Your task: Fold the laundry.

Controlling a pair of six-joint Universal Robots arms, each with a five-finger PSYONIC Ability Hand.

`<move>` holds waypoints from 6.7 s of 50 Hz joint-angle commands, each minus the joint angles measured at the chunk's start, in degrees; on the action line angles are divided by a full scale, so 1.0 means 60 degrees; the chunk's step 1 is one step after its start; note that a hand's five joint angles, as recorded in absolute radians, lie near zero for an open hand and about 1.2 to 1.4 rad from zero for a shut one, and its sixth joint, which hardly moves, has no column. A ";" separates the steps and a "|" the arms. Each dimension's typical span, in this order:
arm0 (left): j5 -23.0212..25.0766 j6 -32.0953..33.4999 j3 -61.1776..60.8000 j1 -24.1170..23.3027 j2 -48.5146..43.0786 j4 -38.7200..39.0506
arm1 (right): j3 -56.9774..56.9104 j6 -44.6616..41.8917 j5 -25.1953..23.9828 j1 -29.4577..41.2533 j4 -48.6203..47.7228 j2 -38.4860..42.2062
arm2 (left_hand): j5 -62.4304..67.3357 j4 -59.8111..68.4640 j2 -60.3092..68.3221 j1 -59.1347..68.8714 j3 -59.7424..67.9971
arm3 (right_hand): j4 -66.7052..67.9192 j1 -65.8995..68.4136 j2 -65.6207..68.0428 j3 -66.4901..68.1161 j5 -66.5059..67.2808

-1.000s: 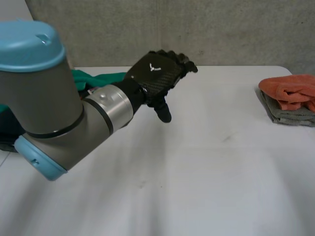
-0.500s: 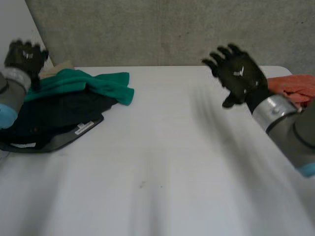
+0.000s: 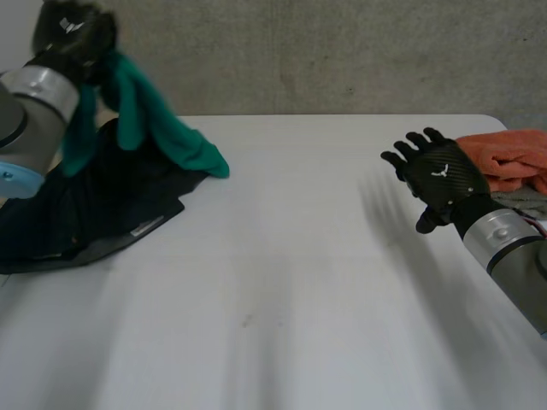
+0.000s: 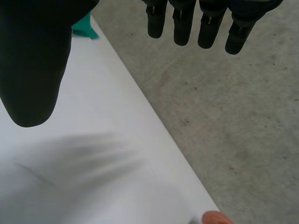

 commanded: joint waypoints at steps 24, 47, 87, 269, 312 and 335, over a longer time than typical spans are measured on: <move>-0.0546 0.0686 -0.2108 -0.5250 -0.1146 -0.2049 | -0.0576 0.1338 0.0164 -0.0927 0.2174 -0.0204 | -0.9314 -0.9742 -0.9631 -0.8582 -0.9691 | -0.0303 -0.0554 -0.0330 -0.0292 -0.0466; -0.0575 -0.0234 -0.4408 -0.4077 0.1083 -0.2196 | -0.1456 0.1515 0.0617 0.0788 0.4492 0.0351 | -0.8634 -0.9062 -0.8951 -0.7902 -0.9011 | -0.0303 -0.0554 -0.0330 -0.0292 -0.0466; -0.2084 -0.0325 -0.2812 -0.4723 0.0980 -0.1640 | -0.4871 0.4092 -0.0378 0.1447 0.2662 0.3081 | 0.2352 0.1925 0.2035 0.3084 0.1976 | 1.1363 1.1112 1.1337 1.1375 1.1200; 0.0171 0.1668 -0.0480 -0.2012 0.0978 0.3825 | -0.7420 0.1456 0.3754 0.1505 -0.0460 0.0954 | 0.2352 0.1925 0.2035 0.3084 0.1976 | 1.1363 1.1112 1.1337 1.1375 1.1200; 0.1415 0.1228 -0.8173 0.0066 0.2093 0.1598 | -0.0812 0.1192 0.1263 -0.0603 0.1709 0.0265 | -0.5974 -0.6402 -0.6291 -0.5242 -0.6351 | 1.1363 1.1112 1.1337 1.1375 1.1200; 0.3819 0.1535 -0.5640 0.1679 -0.0938 0.0441 | -0.0695 0.1177 0.1278 -0.0589 0.1709 0.0456 | -0.4316 -0.4744 -0.4633 -0.3584 -0.4693 | 1.1363 1.1112 1.1337 1.1375 1.1200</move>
